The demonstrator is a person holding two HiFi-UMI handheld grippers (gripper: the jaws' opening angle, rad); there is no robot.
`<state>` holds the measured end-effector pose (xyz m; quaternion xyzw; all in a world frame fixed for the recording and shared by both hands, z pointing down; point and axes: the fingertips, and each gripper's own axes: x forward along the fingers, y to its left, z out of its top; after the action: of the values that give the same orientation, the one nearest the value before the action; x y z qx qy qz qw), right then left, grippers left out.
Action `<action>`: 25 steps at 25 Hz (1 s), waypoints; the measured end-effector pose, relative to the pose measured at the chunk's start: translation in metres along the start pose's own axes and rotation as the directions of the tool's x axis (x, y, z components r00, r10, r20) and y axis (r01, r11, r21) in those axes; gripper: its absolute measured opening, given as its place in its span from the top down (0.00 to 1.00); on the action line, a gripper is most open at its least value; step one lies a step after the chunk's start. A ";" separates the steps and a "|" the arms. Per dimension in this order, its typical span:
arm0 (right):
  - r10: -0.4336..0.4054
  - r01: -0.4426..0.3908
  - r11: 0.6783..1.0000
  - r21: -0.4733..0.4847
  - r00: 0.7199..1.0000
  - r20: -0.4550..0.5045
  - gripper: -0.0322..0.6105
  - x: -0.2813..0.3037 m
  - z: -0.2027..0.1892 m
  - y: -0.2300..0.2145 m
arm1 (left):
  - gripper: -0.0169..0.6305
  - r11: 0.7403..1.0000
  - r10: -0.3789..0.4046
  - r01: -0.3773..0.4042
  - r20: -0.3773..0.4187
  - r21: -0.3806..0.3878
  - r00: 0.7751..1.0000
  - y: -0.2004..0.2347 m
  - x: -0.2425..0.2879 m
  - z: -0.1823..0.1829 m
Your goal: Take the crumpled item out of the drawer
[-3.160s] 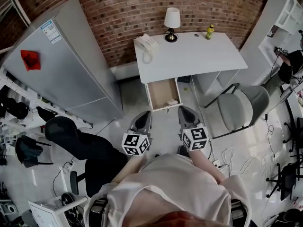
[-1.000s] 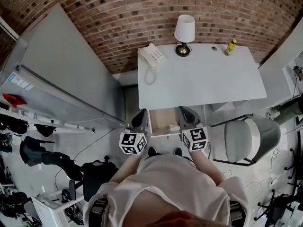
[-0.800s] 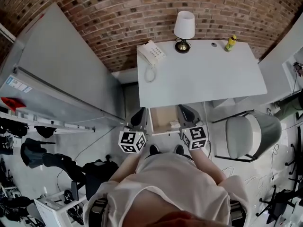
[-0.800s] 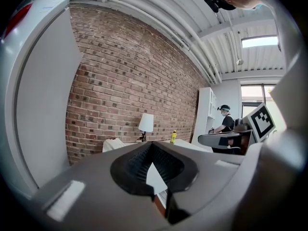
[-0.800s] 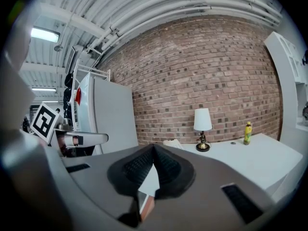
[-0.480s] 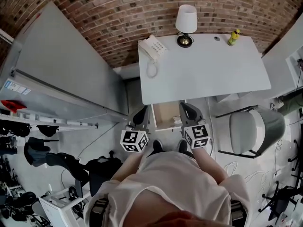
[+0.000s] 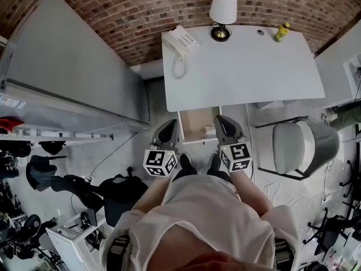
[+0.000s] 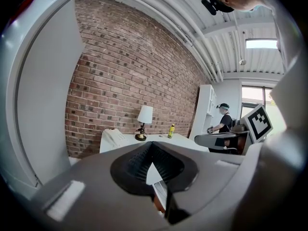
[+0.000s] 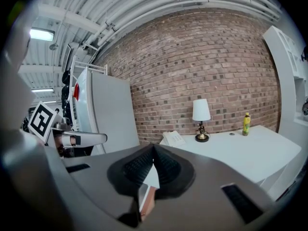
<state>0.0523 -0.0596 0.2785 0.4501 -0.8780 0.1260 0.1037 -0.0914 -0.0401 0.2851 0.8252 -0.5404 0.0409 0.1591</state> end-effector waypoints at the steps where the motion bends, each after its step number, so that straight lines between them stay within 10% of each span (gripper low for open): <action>1: -0.001 0.001 1.000 0.001 1.000 -0.005 0.94 0.000 -0.002 0.000 | 0.96 1.000 -0.002 0.002 -0.004 -0.004 1.000 -0.001 0.000 -0.003; 25: -0.038 0.041 0.999 0.026 0.990 -0.133 0.94 0.011 -0.079 -0.009 | 0.96 0.998 -0.013 0.006 -0.116 -0.061 0.993 0.010 -0.003 -0.076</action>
<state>0.0594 -0.0480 0.3579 0.4595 -0.8582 0.1659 0.1578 -0.0938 -0.0177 0.3590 0.8189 -0.5271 0.0716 0.2153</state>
